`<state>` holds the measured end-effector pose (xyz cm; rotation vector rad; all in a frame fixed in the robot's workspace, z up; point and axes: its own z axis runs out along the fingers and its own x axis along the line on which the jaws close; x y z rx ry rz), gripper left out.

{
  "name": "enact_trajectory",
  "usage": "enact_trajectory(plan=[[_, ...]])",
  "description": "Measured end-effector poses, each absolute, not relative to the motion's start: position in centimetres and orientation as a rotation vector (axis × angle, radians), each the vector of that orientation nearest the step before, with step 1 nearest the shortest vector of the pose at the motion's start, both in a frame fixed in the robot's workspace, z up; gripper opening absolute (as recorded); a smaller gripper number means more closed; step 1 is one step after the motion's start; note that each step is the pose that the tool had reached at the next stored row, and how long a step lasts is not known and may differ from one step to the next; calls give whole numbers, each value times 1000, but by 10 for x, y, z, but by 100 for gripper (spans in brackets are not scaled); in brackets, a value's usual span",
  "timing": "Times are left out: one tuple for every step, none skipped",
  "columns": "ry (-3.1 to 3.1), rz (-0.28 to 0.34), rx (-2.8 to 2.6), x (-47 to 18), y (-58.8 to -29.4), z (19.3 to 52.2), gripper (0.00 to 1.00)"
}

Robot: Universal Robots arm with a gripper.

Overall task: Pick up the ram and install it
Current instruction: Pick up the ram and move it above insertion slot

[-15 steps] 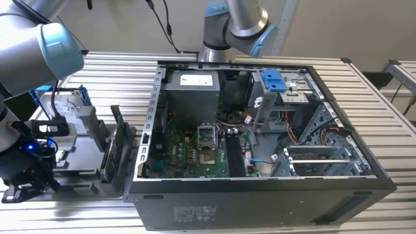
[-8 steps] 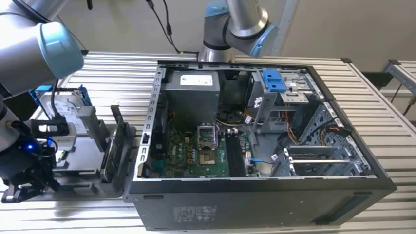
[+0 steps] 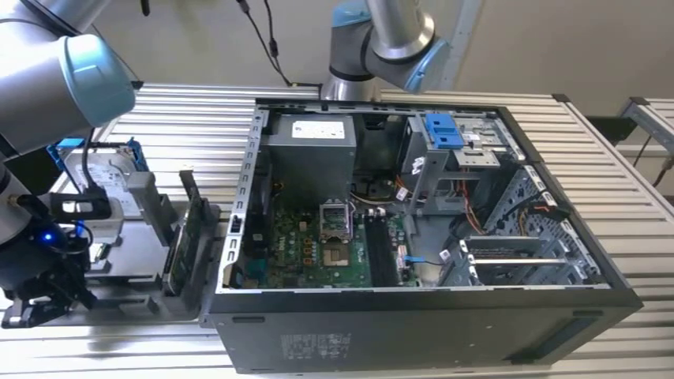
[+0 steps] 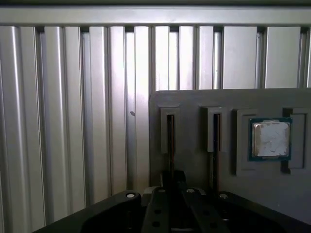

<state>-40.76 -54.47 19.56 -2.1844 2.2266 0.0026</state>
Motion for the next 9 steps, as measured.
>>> enact_trajectory(plan=[[2227,3,-2185,-408,-545,196,14],[2227,3,-2185,-408,-545,196,14],[2227,3,-2185,-408,-545,197,14],[2227,3,-2185,-408,-545,198,14],[2227,2,-2185,-408,-545,198,14],[2227,2,-2185,-408,-545,199,14],[2227,2,-2185,-408,-545,200,14],[2227,2,-2185,-408,-545,200,14],[2227,2,-2185,-408,-545,201,14]])
